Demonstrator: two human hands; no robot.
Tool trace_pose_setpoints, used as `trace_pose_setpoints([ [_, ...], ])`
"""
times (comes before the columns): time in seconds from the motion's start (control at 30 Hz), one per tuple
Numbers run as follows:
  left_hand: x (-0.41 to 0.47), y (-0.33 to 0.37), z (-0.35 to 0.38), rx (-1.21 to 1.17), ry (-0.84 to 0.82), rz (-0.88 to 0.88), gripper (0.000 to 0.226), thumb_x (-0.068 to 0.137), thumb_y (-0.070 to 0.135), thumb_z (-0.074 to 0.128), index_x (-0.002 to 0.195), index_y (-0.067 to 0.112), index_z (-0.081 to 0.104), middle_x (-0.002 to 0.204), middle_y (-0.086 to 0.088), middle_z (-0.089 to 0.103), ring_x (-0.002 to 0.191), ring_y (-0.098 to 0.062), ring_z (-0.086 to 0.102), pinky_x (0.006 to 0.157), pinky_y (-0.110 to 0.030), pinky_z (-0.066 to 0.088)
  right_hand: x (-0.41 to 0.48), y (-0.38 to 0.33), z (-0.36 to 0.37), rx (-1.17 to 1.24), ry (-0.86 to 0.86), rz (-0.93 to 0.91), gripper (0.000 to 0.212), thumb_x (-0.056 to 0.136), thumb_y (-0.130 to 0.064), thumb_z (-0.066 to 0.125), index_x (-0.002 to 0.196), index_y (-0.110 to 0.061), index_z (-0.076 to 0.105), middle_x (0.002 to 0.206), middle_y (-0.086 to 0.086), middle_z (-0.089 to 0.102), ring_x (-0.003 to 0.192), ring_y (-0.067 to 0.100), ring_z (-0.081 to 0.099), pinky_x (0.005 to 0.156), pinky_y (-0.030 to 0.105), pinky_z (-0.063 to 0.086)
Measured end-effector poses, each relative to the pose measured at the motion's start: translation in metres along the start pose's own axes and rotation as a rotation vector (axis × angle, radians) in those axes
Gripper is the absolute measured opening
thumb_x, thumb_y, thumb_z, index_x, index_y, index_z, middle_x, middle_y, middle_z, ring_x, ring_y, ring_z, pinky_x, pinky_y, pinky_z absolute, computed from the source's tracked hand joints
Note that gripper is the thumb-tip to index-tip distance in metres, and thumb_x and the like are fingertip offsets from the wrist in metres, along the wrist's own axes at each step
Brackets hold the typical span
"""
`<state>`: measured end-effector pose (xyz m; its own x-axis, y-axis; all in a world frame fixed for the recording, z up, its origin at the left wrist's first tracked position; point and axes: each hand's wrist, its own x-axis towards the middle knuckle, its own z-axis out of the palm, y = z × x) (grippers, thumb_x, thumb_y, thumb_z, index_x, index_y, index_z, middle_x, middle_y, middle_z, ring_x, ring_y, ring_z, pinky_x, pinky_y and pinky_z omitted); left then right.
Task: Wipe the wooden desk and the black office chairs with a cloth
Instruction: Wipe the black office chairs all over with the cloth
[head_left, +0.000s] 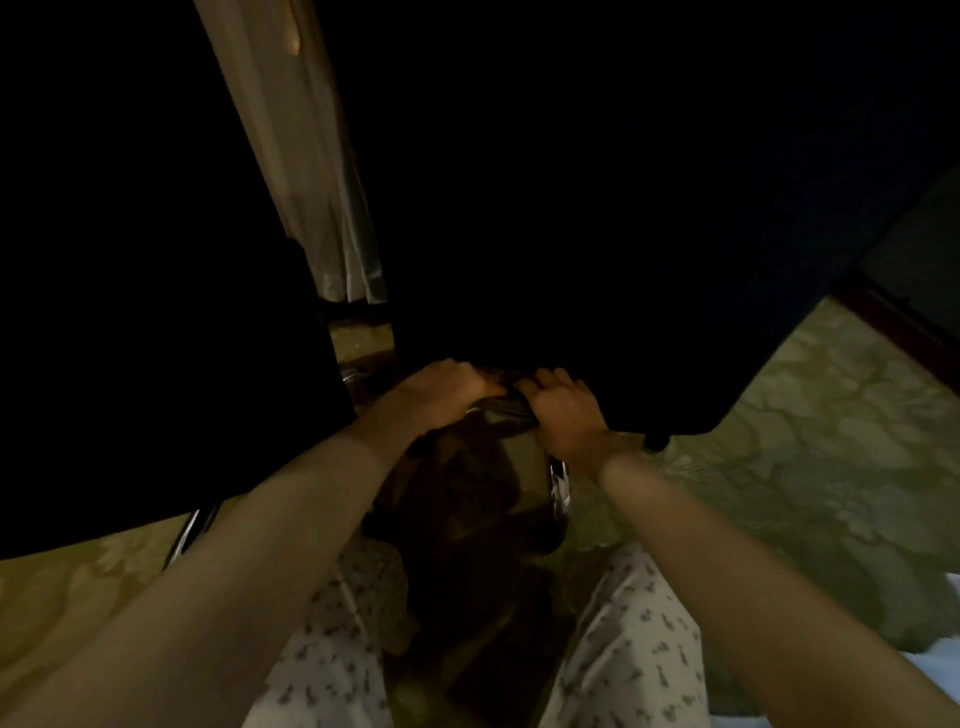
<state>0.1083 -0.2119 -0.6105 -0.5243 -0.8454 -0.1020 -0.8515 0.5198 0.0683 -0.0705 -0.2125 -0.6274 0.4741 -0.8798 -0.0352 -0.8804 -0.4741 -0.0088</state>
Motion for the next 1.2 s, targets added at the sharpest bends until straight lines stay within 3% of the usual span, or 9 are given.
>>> trace_pose_setpoints([
  [0.07, -0.007, 0.010, -0.015, 0.029, 0.119, 0.092, 0.034, 0.089, 0.012, 0.052, 0.120, 0.019, 0.064, 0.118, -0.010, 0.066, 0.107, -0.030, 0.062, 0.089, -0.038, 0.050, -0.013, -0.001, -0.015, -0.027, 0.046, 0.015, 0.057, 0.091, -0.029, 0.056, 0.143, -0.022, 0.031, 0.143, 0.006, 0.035, 0.133, 0.027, 0.030, 0.102, 0.036, 0.031],
  [0.13, -0.018, 0.025, -0.035, 0.102, 0.179, 0.153, 0.037, 0.090, 0.016, 0.043, 0.119, 0.016, 0.065, 0.118, -0.012, 0.066, 0.109, -0.031, 0.061, 0.091, -0.037, 0.048, -0.030, -0.003, -0.034, -0.054, 0.080, 0.032, 0.061, 0.091, -0.023, 0.057, 0.144, -0.021, 0.028, 0.142, 0.006, 0.034, 0.132, 0.026, 0.030, 0.103, 0.035, 0.031],
  [0.3, -0.032, 0.060, -0.076, 0.281, 0.125, 0.083, 0.048, 0.100, 0.014, 0.035, 0.146, 0.026, 0.033, 0.152, -0.001, 0.030, 0.138, -0.024, 0.030, 0.111, -0.032, 0.025, -0.065, -0.002, -0.075, -0.074, 0.154, 0.040, 0.063, 0.087, -0.016, 0.058, 0.143, -0.018, 0.029, 0.140, 0.008, 0.035, 0.130, 0.028, 0.032, 0.101, 0.037, 0.032],
  [0.5, -0.039, 0.090, -0.109, 0.362, 0.164, 0.038, 0.057, 0.097, 0.008, 0.040, 0.147, 0.030, 0.024, 0.143, -0.003, 0.043, 0.122, -0.025, 0.050, 0.095, -0.039, 0.047, -0.093, 0.005, -0.119, -0.035, 0.263, 0.153, 0.048, 0.084, -0.010, 0.057, 0.131, -0.016, 0.045, 0.131, 0.006, 0.041, 0.124, 0.026, 0.035, 0.099, 0.041, 0.033],
  [0.67, -0.034, 0.111, -0.150, 0.338, 0.337, 0.063, 0.050, 0.096, 0.011, 0.044, 0.144, 0.025, 0.034, 0.136, -0.004, 0.051, 0.116, -0.023, 0.056, 0.092, -0.038, 0.049, -0.104, 0.022, -0.159, 0.088, 0.474, 0.220, 0.044, 0.086, -0.009, 0.054, 0.128, -0.021, 0.052, 0.124, 0.003, 0.045, 0.119, 0.023, 0.036, 0.096, 0.040, 0.030],
  [0.8, -0.028, 0.126, -0.208, 0.267, 0.402, 0.124, 0.046, 0.097, 0.013, 0.047, 0.141, 0.023, 0.040, 0.139, 0.000, 0.048, 0.123, -0.015, 0.049, 0.103, -0.032, 0.041, -0.109, 0.041, -0.202, 0.146, 0.580, 0.221, 0.042, 0.088, -0.009, 0.054, 0.129, -0.019, 0.053, 0.122, 0.004, 0.046, 0.116, 0.023, 0.037, 0.095, 0.037, 0.029],
  [0.93, -0.004, 0.134, -0.259, 0.191, 0.519, 0.192, 0.042, 0.096, 0.016, 0.049, 0.137, 0.025, 0.046, 0.138, 0.004, 0.050, 0.125, -0.011, 0.048, 0.107, -0.025, 0.034, -0.105, 0.069, -0.247, 0.135, 0.842, 0.207, 0.036, 0.080, -0.004, 0.061, 0.115, -0.013, 0.065, 0.108, 0.008, 0.056, 0.104, 0.030, 0.047, 0.082, 0.036, 0.030],
  [1.07, 0.023, 0.142, -0.316, 0.200, 0.540, 0.279, 0.044, 0.090, 0.010, 0.050, 0.133, 0.022, 0.051, 0.131, -0.002, 0.056, 0.118, -0.022, 0.052, 0.101, -0.038, 0.041, -0.097, 0.101, -0.298, 0.108, 0.925, 0.280, 0.034, 0.071, -0.007, 0.067, 0.104, -0.015, 0.070, 0.097, 0.008, 0.059, 0.096, 0.032, 0.049, 0.074, 0.032, 0.026],
  [1.2, 0.044, 0.152, -0.371, 0.239, 0.630, 0.344, 0.045, 0.087, 0.010, 0.050, 0.130, 0.022, 0.055, 0.125, -0.003, 0.059, 0.116, -0.023, 0.050, 0.092, -0.040, 0.046, -0.090, 0.124, -0.339, 0.281, 0.965, 0.384, 0.030, 0.073, -0.010, 0.064, 0.101, -0.017, 0.071, 0.098, 0.006, 0.059, 0.097, 0.029, 0.050, 0.078, 0.038, 0.040],
])
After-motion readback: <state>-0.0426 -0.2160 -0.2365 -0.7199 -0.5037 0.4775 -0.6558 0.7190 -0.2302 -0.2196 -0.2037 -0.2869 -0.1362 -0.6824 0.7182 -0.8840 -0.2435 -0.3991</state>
